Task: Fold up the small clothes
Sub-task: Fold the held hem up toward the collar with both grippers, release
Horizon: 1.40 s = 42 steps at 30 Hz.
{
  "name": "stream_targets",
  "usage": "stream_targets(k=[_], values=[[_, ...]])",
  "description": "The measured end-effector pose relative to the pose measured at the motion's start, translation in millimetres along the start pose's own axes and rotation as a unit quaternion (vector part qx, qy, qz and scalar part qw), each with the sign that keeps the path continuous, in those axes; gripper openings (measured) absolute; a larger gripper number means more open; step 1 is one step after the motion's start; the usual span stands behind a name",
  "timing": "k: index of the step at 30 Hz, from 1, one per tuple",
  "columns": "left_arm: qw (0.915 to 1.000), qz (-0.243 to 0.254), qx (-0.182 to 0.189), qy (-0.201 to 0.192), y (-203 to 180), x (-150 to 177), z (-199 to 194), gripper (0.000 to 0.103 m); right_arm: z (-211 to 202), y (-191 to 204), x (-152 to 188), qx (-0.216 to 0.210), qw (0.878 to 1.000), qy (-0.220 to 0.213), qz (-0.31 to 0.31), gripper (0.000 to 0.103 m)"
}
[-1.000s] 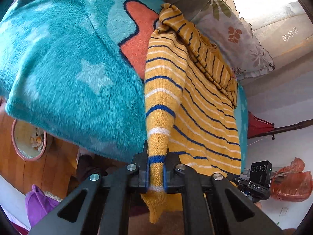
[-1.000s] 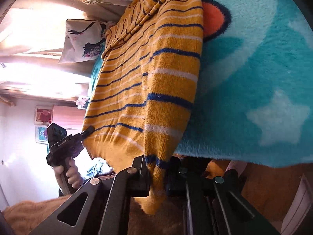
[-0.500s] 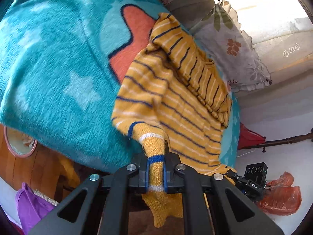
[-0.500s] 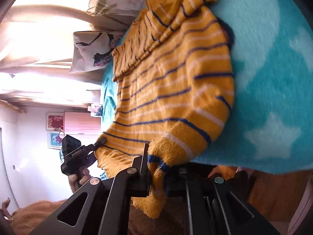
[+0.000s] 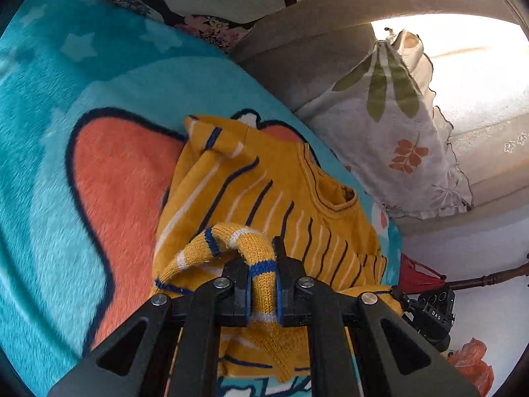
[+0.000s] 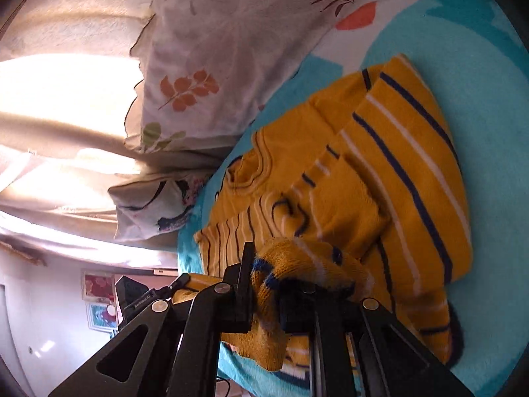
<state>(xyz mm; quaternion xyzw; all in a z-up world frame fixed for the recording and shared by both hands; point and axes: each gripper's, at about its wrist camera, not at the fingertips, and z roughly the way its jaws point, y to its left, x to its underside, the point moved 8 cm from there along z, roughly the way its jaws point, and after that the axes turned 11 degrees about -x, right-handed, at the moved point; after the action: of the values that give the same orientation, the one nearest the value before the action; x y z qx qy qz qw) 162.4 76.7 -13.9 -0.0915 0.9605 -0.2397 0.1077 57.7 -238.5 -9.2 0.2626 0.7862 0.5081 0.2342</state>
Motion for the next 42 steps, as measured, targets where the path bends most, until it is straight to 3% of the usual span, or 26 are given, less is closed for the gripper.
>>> stream_targets(k=[6, 8, 12, 17, 21, 25, 26, 28, 30, 32, 35, 37, 39, 40, 42], values=[[0.9986, -0.025, 0.021, 0.041, 0, -41, 49, 0.011, 26, -30, -45, 0.023, 0.998, -0.015, 0.048, 0.016], [0.9961, -0.051, 0.043, 0.058, 3, -50, 60, 0.011, 30, -39, -58, 0.018, 0.997, -0.030, 0.072, 0.023], [0.9865, -0.104, 0.107, 0.069, 6, -63, 65, 0.016, 31, -46, -83, -0.016, 0.991, -0.074, 0.110, 0.047], [0.9713, -0.160, 0.159, 0.075, 12, -75, 63, 0.025, 27, -46, -98, -0.024, 0.986, -0.105, 0.124, 0.056], [0.9651, -0.177, 0.181, 0.068, 14, -80, 55, 0.026, 25, -32, -101, -0.008, 0.992, -0.098, 0.080, 0.060], [0.9604, -0.191, 0.202, 0.021, 18, -95, 28, 0.031, 14, -22, -105, -0.006, 0.992, -0.111, 0.064, 0.061], [0.9625, -0.188, 0.195, 0.012, 19, -97, 21, 0.033, 10, -19, -105, -0.007, 0.992, -0.116, 0.057, 0.061], [0.9763, -0.155, 0.150, -0.007, 17, -100, 9, 0.034, 9, -7, -102, -0.002, 0.993, -0.114, 0.032, 0.063], [0.9890, -0.101, 0.107, -0.017, 5, -95, 4, 0.034, 21, 7, -91, 0.021, 0.996, -0.081, -0.011, 0.062], [0.9965, -0.037, 0.074, -0.006, -13, -84, 10, 0.034, 41, 18, -73, 0.054, 0.996, -0.026, -0.072, 0.061], [0.9983, 0.048, 0.028, 0.017, -37, -67, 34, 0.035, 77, 22, -51, 0.100, 0.985, 0.042, -0.133, 0.059], [0.9965, 0.080, -0.020, 0.014, -37, -63, 53, 0.035, 93, 11, -48, 0.144, 0.975, 0.063, -0.159, 0.059], [0.9954, 0.076, -0.058, 0.008, -24, -71, 70, 0.034, 101, -7, -60, 0.210, 0.959, 0.059, -0.182, 0.059], [0.9965, 0.061, -0.055, 0.015, -16, -75, 77, 0.028, 100, -15, -68, 0.225, 0.956, 0.050, -0.183, 0.056], [0.9988, 0.026, -0.032, 0.025, -2, -83, 75, 0.022, 92, -18, -83, 0.219, 0.962, 0.020, -0.164, 0.052]])
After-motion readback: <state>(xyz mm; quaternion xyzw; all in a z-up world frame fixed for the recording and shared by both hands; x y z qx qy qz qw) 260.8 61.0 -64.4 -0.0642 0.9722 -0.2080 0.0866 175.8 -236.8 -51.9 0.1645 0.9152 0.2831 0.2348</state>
